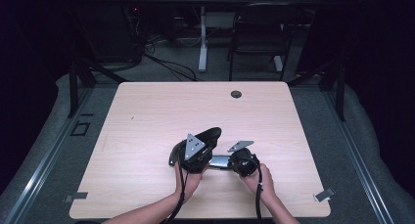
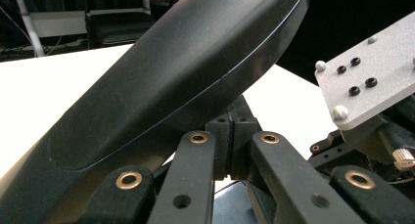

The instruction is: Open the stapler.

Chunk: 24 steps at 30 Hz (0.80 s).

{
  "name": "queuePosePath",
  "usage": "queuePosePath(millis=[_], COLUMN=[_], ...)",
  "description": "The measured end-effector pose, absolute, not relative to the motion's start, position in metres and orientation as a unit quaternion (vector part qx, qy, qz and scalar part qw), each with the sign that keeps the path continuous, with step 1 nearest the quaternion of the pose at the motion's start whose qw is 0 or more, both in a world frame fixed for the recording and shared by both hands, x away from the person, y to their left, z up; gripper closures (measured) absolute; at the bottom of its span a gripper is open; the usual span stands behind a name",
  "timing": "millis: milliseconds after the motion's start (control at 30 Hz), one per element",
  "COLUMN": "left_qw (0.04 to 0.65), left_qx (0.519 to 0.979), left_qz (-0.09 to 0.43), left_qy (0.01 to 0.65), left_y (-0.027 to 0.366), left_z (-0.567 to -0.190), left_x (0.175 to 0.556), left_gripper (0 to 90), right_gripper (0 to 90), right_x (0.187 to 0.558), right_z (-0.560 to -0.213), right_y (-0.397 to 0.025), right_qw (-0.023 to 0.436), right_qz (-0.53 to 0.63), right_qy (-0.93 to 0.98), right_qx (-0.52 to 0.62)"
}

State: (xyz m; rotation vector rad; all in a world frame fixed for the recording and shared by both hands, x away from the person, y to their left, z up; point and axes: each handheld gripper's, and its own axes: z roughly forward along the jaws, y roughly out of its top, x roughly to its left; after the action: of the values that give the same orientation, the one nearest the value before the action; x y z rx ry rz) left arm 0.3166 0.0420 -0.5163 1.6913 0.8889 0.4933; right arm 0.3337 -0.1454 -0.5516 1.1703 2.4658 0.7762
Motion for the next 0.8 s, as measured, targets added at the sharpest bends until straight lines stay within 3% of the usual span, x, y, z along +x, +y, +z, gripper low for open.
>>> queuePosePath(millis=[800], left_qw=[0.558], left_qx=[0.703], left_qz=[0.216], left_qy=[0.385], left_y=[0.059], left_z=[-0.502], left_x=[0.317], left_gripper=[90.0], right_gripper=[90.0], right_x=[0.334], right_z=[-0.552], right_y=[-0.146], right_qw=[0.153], right_qz=[0.27], right_qy=[0.859], right_qx=[0.407])
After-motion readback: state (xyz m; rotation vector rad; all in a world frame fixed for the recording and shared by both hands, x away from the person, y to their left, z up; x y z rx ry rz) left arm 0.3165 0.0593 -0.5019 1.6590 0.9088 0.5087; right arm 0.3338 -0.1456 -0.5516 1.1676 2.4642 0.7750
